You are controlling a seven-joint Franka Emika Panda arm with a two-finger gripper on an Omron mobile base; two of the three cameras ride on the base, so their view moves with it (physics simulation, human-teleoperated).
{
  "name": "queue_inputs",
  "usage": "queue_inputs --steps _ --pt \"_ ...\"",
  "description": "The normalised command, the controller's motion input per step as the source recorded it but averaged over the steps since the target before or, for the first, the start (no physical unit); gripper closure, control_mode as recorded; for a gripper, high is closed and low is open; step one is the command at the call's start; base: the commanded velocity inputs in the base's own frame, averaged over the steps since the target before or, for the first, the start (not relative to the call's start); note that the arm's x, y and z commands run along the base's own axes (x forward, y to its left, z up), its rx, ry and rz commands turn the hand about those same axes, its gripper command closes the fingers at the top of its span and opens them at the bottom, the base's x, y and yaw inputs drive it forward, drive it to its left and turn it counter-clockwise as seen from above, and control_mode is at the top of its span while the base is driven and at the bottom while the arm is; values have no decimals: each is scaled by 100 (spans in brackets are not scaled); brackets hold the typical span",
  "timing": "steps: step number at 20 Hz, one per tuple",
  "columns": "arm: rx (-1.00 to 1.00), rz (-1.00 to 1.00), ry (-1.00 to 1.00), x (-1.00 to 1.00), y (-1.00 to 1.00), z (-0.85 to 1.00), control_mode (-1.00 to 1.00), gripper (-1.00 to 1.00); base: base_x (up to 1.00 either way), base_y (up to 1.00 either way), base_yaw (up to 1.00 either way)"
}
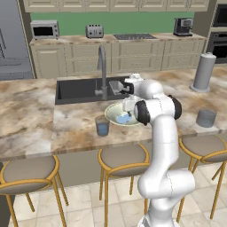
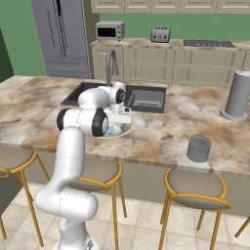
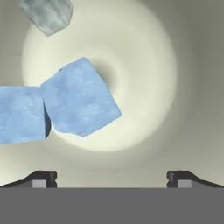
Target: There are four ice cubes in the ice bowl. Place two ice cubes in each glass of water.
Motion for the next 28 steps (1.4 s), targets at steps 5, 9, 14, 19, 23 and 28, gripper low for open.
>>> queue_inputs --steps 5,9,14,19,23,28 --pt "0 -1 -1 -3 32 0 -100 -100 0 0 0" --pt "1 -15 -5 -1 49 12 -100 -100 0 0 0" --pt "0 3 0 8 2 -15 -100 -100 0 0 0" --pt "-2 9 0 11 -1 -59 -100 -100 0 0 0" --pt "0 15 -4 14 -9 -35 -100 -100 0 0 0" --pt "0 9 -17 22 -4 -2 -100 -100 0 0 0"
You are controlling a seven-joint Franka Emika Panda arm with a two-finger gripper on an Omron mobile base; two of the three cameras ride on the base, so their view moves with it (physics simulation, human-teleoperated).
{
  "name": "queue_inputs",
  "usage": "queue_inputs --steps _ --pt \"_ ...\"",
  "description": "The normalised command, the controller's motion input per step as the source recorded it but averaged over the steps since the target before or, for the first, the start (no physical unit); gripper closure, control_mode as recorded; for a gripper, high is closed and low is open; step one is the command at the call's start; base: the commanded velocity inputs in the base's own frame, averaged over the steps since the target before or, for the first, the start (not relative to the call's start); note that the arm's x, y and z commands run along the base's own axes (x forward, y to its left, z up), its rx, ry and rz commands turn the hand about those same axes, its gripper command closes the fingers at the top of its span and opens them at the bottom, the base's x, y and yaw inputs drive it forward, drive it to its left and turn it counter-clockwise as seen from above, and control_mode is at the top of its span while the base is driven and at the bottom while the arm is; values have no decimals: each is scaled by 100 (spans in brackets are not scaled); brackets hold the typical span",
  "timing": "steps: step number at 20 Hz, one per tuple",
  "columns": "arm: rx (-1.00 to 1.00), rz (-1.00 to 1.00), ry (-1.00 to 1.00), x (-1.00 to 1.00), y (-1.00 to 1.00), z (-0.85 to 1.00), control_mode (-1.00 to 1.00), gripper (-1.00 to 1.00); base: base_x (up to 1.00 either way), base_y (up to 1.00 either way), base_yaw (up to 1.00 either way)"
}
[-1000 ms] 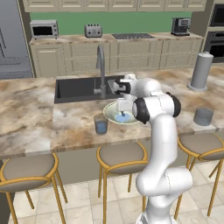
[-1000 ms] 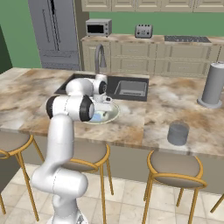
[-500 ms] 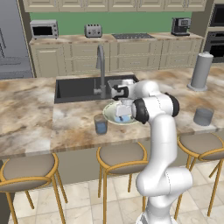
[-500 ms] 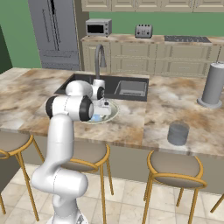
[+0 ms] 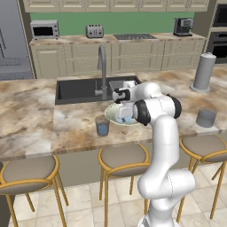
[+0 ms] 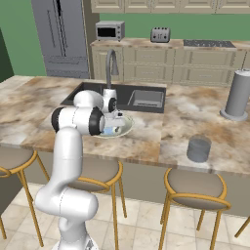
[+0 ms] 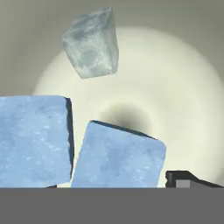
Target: There are four ice cubes in the ice bowl. Place two ice cubes in each glass of water.
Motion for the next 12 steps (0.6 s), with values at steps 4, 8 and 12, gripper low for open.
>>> queue_inputs --steps 4,8,12 --pt "0 0 -12 20 1 0 -100 -100 0 0 0" --pt "0 1 0 3 1 -17 -100 -100 0 0 0" --pt "0 1 0 -10 0 -20 -100 -100 0 0 0"
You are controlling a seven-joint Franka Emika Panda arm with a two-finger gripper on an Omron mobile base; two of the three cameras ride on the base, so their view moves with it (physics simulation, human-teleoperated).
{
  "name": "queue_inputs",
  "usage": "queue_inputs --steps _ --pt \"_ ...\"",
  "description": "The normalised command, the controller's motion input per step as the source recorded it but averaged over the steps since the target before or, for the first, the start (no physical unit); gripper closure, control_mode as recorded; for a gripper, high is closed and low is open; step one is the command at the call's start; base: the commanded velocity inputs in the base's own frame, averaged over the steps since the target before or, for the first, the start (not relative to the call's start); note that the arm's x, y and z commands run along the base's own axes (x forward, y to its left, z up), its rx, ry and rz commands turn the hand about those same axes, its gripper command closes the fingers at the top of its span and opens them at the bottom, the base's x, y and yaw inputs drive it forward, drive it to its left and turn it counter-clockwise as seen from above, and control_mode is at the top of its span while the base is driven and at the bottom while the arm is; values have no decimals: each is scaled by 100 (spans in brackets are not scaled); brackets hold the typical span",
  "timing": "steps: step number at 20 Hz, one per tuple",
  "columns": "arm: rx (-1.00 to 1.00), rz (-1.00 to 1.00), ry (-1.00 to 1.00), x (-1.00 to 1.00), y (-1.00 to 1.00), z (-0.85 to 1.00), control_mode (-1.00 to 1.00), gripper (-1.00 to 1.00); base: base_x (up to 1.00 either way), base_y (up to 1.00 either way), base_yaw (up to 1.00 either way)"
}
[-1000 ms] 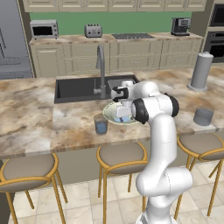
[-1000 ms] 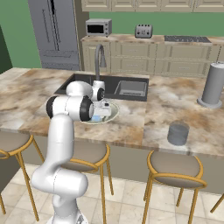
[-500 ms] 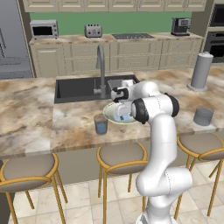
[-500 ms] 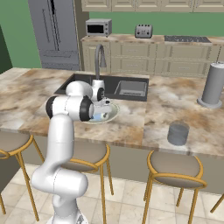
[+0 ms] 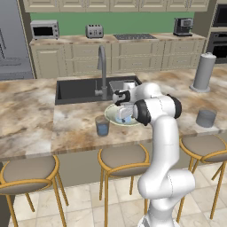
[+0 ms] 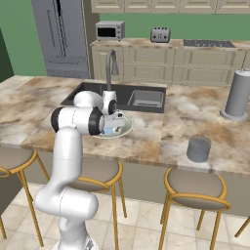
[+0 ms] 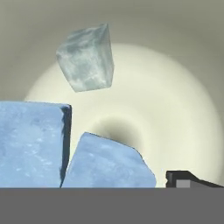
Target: There are four ice cubes in the ice bowl. Place two ice cubes in each glass of water.
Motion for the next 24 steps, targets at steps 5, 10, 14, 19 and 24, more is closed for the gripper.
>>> queue_inputs --steps 5,10,14,19,24 --pt "0 0 0 0 1 -5 -100 100 0 0 0" --pt "0 0 -2 -4 3 11 -100 100 0 0 0" --pt "0 0 -6 -49 0 94 -100 100 0 0 0" --pt "0 0 -10 -92 2 100 -100 100 0 0 0" --pt "0 4 -2 -69 90 40 -100 100 0 0 0"
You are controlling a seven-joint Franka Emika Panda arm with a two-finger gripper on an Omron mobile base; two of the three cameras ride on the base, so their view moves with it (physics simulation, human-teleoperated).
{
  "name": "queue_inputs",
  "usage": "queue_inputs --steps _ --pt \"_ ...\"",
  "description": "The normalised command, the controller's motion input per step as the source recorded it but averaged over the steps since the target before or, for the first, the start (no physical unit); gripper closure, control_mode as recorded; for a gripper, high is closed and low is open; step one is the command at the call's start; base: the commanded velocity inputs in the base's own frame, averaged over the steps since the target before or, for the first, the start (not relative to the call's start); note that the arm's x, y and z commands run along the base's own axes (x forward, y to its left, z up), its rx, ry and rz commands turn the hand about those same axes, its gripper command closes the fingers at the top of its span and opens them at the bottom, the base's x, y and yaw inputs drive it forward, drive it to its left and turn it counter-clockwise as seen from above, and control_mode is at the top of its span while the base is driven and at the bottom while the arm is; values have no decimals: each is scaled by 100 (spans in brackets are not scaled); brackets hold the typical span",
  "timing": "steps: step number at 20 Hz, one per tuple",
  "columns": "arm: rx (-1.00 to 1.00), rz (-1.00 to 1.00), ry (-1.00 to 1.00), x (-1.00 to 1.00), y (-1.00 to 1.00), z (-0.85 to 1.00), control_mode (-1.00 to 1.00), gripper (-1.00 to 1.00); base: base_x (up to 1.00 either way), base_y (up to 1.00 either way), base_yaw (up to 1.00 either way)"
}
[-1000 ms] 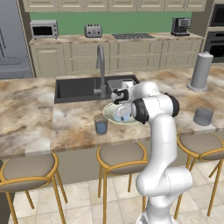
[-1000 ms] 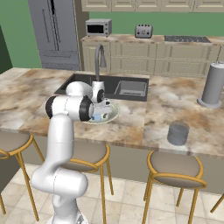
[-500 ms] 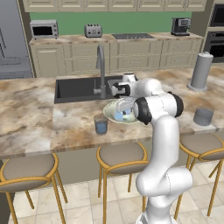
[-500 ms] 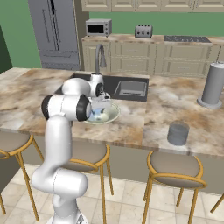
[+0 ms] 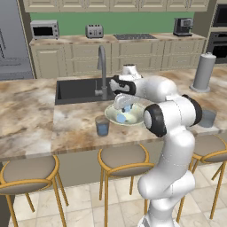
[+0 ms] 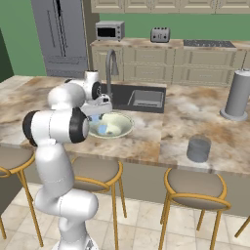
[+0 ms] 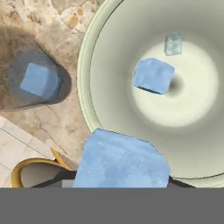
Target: There are four ice cubes in the ice bowl. Place two ice cubes in each glass of water.
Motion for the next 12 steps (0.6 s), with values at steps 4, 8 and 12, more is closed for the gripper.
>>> queue_inputs --steps 4,8,12 --pt "0 0 0 -29 100 5 -100 100 0 0 0" --pt "0 0 0 -2 100 0 -100 100 0 0 0" --pt "1 0 0 13 94 0 -100 100 0 0 0"
